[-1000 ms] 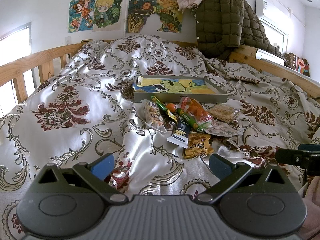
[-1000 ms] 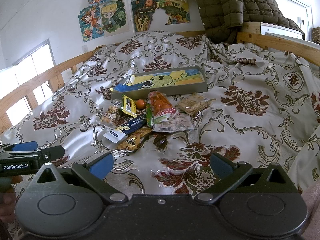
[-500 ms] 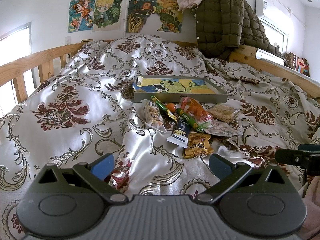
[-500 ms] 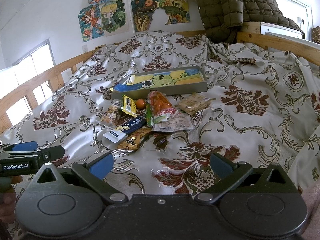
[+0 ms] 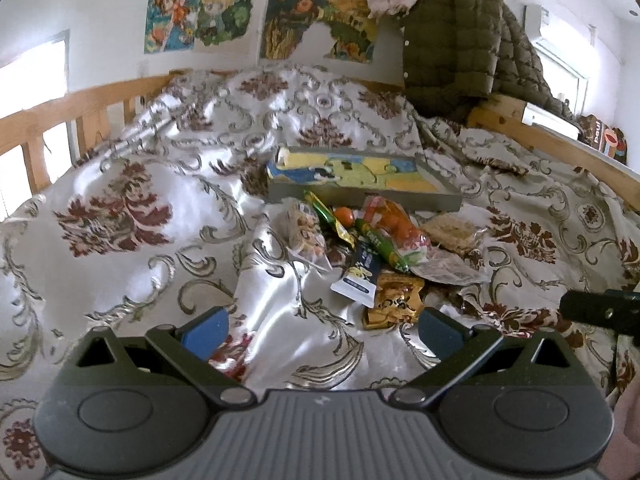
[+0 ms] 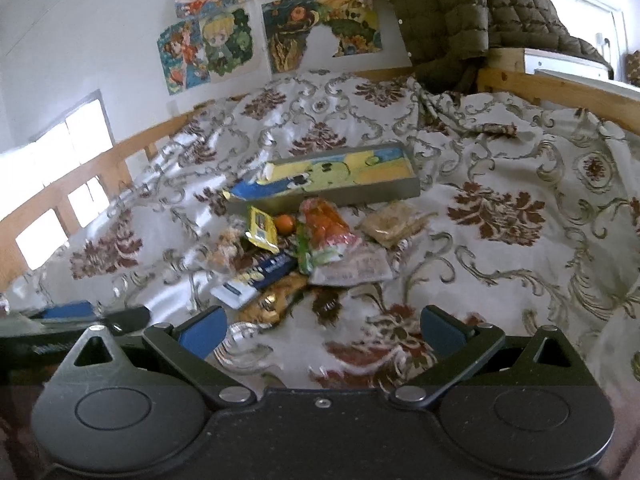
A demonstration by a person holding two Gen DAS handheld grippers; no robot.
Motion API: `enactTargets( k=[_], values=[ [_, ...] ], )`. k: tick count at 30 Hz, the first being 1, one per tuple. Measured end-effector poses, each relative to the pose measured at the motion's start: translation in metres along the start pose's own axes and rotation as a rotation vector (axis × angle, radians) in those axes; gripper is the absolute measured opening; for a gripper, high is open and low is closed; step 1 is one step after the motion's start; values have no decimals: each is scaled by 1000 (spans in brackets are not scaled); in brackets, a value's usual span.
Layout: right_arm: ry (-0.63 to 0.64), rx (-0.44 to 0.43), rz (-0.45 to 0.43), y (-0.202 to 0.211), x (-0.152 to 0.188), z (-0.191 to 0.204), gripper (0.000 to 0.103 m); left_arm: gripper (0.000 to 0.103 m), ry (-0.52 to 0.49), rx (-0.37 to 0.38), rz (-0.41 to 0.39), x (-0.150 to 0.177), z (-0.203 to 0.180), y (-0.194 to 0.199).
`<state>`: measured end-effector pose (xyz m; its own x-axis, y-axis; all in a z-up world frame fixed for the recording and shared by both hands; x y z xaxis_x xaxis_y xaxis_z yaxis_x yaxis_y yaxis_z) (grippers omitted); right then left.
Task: Organize snacks
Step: 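Move both tools down toward the snack pile beside the tray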
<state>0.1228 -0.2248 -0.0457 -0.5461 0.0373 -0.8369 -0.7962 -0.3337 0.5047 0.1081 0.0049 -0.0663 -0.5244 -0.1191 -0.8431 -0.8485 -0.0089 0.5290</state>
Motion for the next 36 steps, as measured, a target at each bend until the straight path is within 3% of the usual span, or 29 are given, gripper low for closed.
enactTargets(
  k=[4, 10, 14, 24, 28, 36],
  values=[
    [-14, -10, 2, -10, -9, -5, 102, 103, -10, 4, 29, -5, -3, -15],
    [93, -8, 13, -29, -23, -9, 102, 103, -74, 22, 51, -19, -9, -38],
    [110, -33, 38, -49, -32, -18, 102, 103, -104, 65, 83, -27, -17, -59],
    [144, -95, 82, -108, -53, -27, 102, 103, -302, 200, 131, -33, -53, -108],
    [149, -126, 88, -131, -59, -27, 102, 103, -309, 263, 178, -30, -60, -125],
    [224, -194, 102, -195, -74, -26, 102, 103, -311, 313, 253, -27, -63, -159]
  ],
)
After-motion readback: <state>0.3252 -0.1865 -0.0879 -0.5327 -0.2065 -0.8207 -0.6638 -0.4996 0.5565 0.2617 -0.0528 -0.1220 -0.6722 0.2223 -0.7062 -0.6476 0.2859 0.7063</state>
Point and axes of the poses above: each gripper's, at about its wrist camera, not at the fingertips, and y roughly against the way its jaws point, z to its left, x to its underside, the point moved 10 cm from there along -y, roughly the way its jaws point, and after that the axes turned 3 degrees about -z, right-handed, at the moved point
